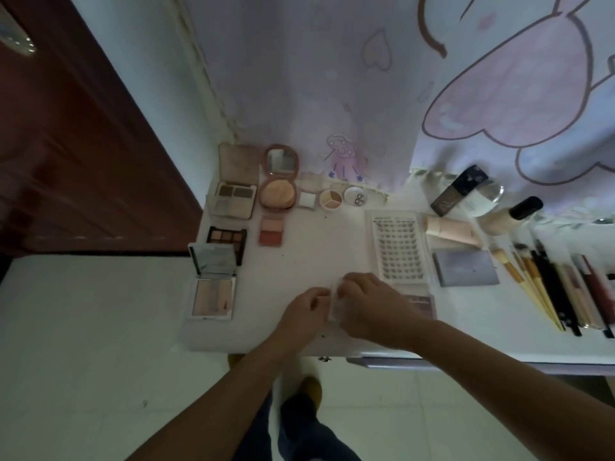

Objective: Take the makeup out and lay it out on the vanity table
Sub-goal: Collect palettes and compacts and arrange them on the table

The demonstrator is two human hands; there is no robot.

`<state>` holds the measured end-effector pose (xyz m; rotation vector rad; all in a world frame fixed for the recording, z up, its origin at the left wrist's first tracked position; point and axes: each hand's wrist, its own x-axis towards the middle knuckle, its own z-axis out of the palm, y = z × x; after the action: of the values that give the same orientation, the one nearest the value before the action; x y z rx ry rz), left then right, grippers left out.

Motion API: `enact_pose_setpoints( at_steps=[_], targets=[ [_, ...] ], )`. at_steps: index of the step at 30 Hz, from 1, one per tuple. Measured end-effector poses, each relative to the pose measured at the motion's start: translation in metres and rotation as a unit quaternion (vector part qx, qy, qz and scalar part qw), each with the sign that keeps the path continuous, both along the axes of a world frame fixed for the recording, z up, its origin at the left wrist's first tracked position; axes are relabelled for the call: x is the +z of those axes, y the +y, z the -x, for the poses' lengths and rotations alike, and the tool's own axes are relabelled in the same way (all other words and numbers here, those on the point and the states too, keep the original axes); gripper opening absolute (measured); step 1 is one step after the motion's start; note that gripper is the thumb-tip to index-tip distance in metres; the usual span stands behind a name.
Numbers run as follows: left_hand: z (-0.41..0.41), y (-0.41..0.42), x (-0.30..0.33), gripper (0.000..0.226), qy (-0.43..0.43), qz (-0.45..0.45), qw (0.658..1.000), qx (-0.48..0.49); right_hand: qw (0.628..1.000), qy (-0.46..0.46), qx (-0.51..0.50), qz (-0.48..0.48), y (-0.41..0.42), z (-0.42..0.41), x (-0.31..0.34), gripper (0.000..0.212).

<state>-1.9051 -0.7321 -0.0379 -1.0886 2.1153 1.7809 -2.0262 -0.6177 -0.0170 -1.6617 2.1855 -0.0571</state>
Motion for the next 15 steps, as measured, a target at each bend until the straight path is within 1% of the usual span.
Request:
enact_pose_setpoints(
  at_steps=[1,2,3,4,5,7,10,12,13,14,15],
  targets=[
    [-0.004,-0.006,0.007,0.032,0.012,-0.139,0.989,0.043,0.997,-0.053,-0.046,0.029,-0.004,-0.005,0.007,0.055],
    [-0.008,-0.011,0.013,0.037,0.033,-0.281,0.956,0.081,0.99,-0.1,-0.077,0.058,-0.008,-0.01,0.013,0.056],
    [-0.013,-0.015,0.019,0.044,0.05,-0.374,0.918,0.119,0.983,-0.132,-0.093,0.083,-0.013,-0.015,0.02,0.056],
    [-0.017,-0.018,0.023,0.049,0.068,-0.427,0.891,0.141,0.977,-0.154,-0.099,0.108,-0.018,-0.019,0.027,0.056],
    [-0.019,-0.02,0.026,0.053,0.089,-0.455,0.873,0.153,0.972,-0.17,-0.102,0.125,-0.024,-0.021,0.032,0.056],
    [-0.019,-0.023,0.032,0.054,0.112,-0.469,0.86,0.168,0.966,-0.195,-0.105,0.134,-0.032,-0.022,0.043,0.054],
    [-0.023,-0.03,0.037,0.052,0.116,-0.501,0.835,0.197,0.956,-0.247,-0.114,0.107,-0.04,-0.014,0.054,0.047],
    [-0.03,-0.034,0.035,0.054,0.115,-0.528,0.817,0.2,0.945,-0.296,-0.111,0.079,-0.046,-0.004,0.06,0.035],
    [-0.033,-0.035,0.033,0.055,0.113,-0.541,0.808,0.204,0.935,-0.329,-0.12,0.061,-0.049,0.002,0.063,0.027],
    [-0.036,-0.036,0.031,0.056,0.108,-0.553,0.799,0.211,0.914,-0.378,-0.14,0.045,-0.054,0.008,0.067,0.021],
    [-0.04,-0.036,0.028,0.057,0.102,-0.563,0.79,0.218,0.882,-0.437,-0.173,0.041,-0.058,0.015,0.069,0.02]
  ],
)
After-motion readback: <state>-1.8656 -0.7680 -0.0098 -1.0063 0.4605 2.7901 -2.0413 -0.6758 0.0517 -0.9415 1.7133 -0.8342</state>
